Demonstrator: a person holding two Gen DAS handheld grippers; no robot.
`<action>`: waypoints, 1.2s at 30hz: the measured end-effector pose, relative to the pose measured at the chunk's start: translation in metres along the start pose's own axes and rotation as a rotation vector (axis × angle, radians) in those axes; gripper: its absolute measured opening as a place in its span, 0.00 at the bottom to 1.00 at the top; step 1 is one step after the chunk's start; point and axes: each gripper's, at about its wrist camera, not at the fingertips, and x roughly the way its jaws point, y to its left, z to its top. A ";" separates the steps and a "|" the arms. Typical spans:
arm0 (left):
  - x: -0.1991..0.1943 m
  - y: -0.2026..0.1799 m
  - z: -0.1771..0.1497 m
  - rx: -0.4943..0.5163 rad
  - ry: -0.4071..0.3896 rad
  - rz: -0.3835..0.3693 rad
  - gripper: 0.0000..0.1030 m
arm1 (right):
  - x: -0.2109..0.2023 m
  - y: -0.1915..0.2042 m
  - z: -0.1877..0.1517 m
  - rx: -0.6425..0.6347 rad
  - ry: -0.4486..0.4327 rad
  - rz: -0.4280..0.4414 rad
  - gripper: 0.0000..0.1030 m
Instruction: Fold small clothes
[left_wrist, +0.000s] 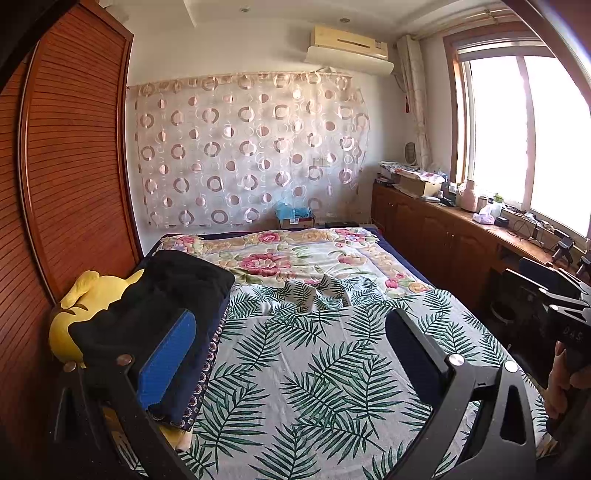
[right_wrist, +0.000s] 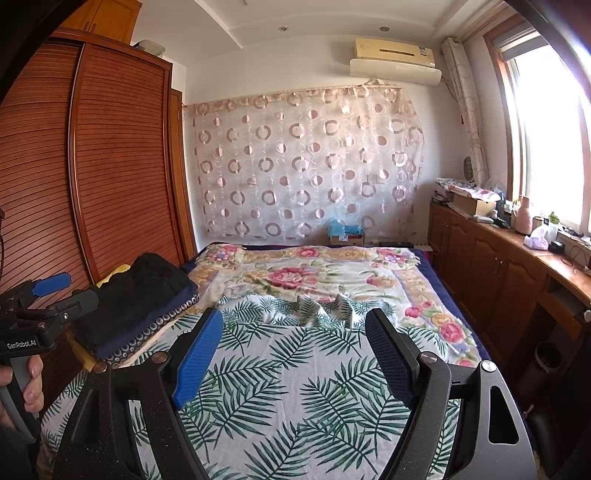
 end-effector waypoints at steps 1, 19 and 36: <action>0.000 0.000 0.000 0.000 0.000 0.000 1.00 | -0.001 -0.001 0.001 0.000 0.000 -0.001 0.79; 0.001 0.001 -0.001 0.000 -0.001 0.000 1.00 | -0.005 -0.006 0.002 -0.004 -0.003 0.003 0.79; 0.001 0.001 -0.002 0.001 -0.002 -0.001 1.00 | -0.006 -0.007 0.003 -0.003 -0.002 0.001 0.79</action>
